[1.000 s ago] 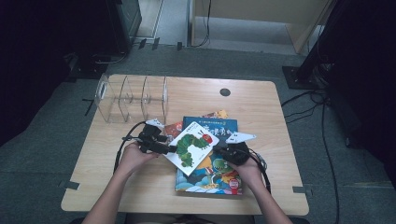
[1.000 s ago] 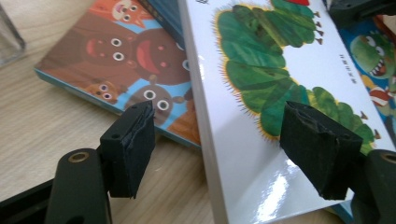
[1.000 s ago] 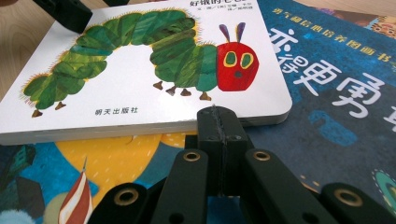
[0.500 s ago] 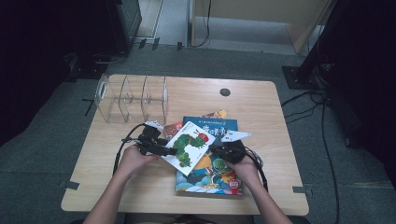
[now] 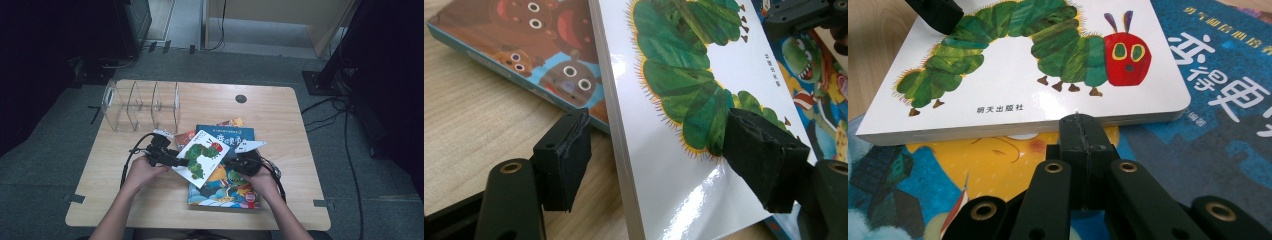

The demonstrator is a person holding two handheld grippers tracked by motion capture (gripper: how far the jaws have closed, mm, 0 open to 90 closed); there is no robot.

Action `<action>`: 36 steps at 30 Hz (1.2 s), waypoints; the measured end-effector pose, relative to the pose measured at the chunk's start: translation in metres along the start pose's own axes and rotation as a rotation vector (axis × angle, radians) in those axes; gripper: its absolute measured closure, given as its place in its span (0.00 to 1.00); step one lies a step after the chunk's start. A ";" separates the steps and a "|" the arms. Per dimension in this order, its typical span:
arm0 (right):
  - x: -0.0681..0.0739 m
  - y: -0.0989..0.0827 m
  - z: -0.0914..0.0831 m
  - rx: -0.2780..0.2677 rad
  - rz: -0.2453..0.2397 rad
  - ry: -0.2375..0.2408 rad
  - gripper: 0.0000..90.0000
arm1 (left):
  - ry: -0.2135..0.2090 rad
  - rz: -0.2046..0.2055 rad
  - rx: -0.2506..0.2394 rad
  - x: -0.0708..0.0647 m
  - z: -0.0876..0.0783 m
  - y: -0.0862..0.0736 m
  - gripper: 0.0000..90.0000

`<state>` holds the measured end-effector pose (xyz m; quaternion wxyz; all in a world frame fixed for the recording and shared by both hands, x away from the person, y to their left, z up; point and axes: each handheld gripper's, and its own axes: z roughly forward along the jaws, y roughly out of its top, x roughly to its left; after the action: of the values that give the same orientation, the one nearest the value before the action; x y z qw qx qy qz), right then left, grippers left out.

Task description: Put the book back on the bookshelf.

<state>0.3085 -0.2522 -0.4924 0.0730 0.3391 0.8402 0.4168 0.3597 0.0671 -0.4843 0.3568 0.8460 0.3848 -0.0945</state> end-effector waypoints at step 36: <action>0.017 0.009 0.018 -0.016 0.049 0.019 1.00 | -0.117 -0.139 0.031 -0.026 -0.038 0.035 0.66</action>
<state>0.3079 -0.2260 -0.4945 0.0576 0.3550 0.8289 0.4285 0.3625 0.0618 -0.4272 0.3580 0.8159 0.4193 -0.1743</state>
